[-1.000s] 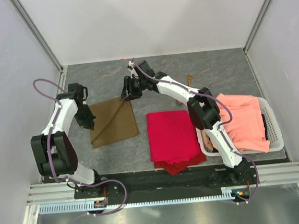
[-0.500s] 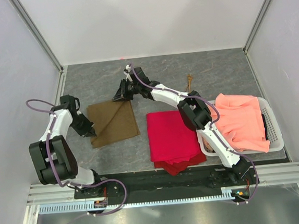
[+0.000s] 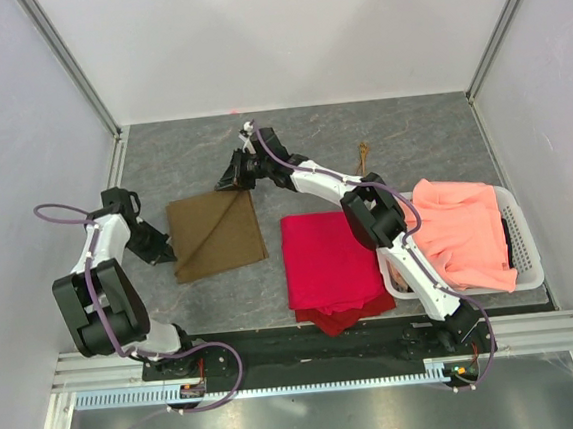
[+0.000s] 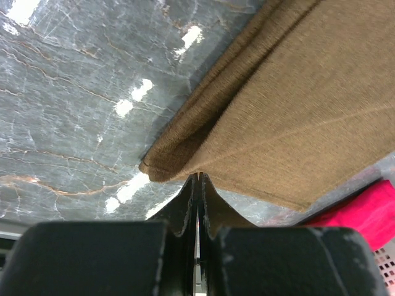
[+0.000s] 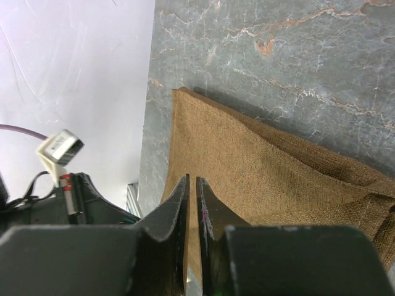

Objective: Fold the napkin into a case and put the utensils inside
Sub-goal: Smooth out the upper triangle-folded napkin at the center of the board.

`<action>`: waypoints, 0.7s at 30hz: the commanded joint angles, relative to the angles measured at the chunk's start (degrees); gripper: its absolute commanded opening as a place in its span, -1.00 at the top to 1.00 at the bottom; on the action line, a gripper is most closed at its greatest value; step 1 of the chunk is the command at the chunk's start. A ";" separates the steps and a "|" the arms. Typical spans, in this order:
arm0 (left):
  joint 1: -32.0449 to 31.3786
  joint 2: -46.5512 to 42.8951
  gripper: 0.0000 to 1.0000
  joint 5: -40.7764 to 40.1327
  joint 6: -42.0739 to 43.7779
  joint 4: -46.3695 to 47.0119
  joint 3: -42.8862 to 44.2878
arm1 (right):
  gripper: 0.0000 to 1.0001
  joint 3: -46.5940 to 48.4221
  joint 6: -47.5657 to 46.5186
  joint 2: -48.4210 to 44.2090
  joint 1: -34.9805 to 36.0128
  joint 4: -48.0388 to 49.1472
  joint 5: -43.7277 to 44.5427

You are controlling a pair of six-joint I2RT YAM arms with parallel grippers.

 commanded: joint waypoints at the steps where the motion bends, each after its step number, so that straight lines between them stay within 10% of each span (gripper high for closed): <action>1: 0.98 1.73 0.96 -0.53 -3.19 1.11 -1.02 | 0.73 -0.12 1.49 1.96 -0.53 3.50 -1.33; 21: 2.04 9.46 0.96 -2.20 -4.25 0.32 -5.59 | 0.81 0.93 4.48 7.50 -3.25 7.28 -3.09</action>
